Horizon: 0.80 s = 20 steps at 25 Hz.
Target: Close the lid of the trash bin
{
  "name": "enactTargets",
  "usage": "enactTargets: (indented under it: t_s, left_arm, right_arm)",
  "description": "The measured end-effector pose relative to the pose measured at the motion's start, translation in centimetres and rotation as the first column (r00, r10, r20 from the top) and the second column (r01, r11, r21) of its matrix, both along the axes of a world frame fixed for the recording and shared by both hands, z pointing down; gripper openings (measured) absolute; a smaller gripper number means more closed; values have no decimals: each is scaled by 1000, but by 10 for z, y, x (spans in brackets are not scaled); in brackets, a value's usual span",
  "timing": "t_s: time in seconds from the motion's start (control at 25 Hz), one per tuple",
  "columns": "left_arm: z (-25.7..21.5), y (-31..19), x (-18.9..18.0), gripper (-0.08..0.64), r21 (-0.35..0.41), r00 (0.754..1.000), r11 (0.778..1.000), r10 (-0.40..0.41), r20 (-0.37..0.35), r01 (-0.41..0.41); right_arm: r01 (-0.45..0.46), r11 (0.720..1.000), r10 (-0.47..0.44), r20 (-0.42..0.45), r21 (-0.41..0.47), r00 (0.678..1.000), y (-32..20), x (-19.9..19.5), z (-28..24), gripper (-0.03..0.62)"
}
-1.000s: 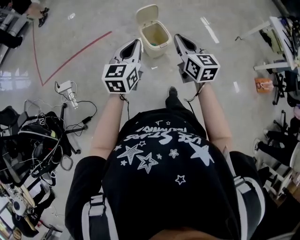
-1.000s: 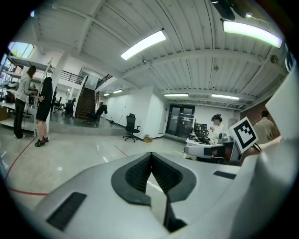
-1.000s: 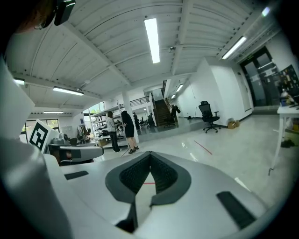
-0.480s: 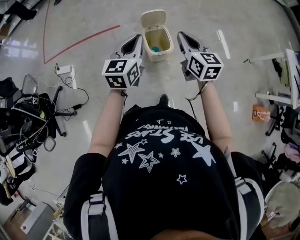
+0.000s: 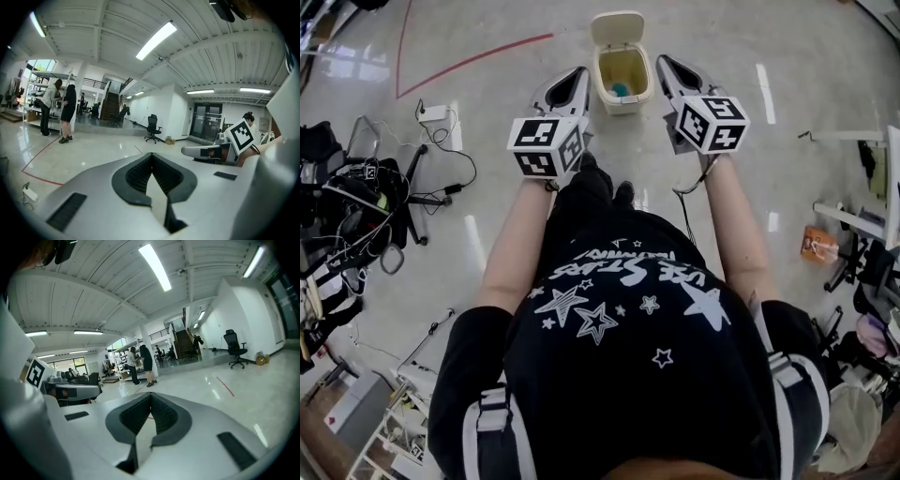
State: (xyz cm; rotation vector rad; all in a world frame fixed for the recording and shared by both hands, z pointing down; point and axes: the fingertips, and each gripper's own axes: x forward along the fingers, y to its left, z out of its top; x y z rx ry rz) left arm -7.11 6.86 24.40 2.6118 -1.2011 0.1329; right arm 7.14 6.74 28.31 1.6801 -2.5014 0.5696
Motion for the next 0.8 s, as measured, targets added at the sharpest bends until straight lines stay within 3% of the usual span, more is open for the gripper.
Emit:
enactTargets:
  t_s: [0.44, 0.8]
  left_arm:
    - [12, -53, 25, 11, -20, 999, 999, 46, -16, -46]
    - [25, -136, 41, 11, -52, 997, 996, 74, -16, -75]
  right_arm:
    - [-34, 999, 33, -20, -37, 999, -36, 22, 9, 6]
    - [-64, 996, 63, -10, -60, 998, -115, 34, 16, 5]
